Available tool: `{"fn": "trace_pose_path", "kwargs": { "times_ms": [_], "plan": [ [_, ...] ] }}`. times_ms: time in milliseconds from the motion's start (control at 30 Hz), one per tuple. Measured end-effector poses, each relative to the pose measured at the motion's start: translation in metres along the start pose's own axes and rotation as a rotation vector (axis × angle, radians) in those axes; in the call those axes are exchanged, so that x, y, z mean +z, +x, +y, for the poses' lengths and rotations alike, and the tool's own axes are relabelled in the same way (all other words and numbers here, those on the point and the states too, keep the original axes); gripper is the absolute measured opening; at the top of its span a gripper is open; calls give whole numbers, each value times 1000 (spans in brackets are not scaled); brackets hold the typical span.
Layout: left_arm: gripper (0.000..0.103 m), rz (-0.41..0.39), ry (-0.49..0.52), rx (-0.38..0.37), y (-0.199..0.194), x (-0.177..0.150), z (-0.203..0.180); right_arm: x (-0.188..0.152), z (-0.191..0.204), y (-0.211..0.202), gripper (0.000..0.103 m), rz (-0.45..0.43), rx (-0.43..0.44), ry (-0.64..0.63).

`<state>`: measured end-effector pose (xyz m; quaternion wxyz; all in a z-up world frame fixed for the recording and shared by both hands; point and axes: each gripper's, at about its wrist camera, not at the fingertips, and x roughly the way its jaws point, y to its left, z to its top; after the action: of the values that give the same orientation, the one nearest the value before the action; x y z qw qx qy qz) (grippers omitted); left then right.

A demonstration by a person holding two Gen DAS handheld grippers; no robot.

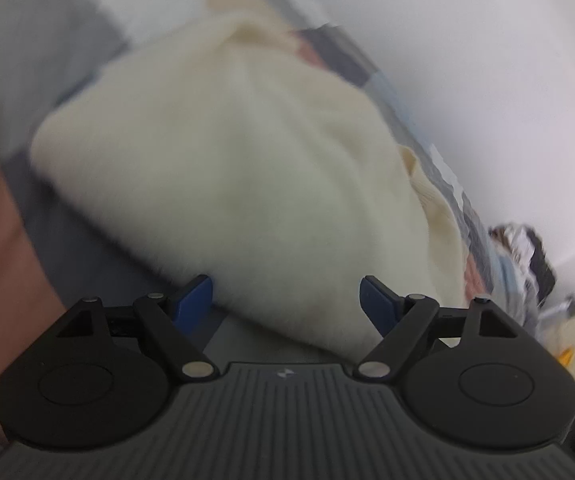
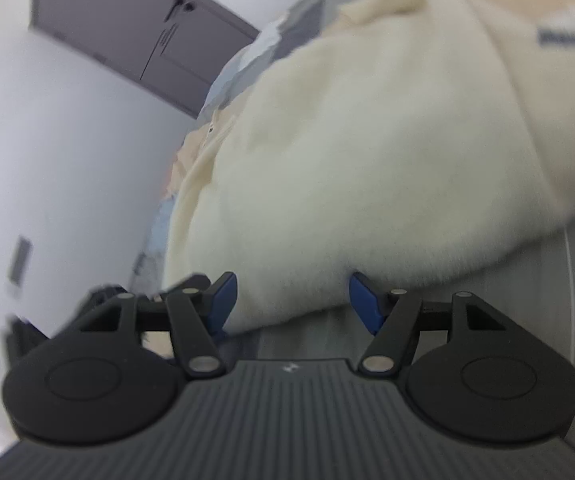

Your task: Fold large clothes

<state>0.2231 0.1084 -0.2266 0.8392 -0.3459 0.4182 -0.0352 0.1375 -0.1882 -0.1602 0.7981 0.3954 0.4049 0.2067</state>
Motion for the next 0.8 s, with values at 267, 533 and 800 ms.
{"fn": "trace_pose_path", "kwargs": {
  "times_ms": [267,533,800],
  "plan": [
    [85,64,-188,2,15,6,30,-7,-17,20,88,55,49,174],
    [85,34,-303,-59,23,19,47,-4,-30,24,85,-32,19,257],
    [85,-42,-447,-84,15,31,70,1,-52,6,85,-160,1,414]
  ]
}}
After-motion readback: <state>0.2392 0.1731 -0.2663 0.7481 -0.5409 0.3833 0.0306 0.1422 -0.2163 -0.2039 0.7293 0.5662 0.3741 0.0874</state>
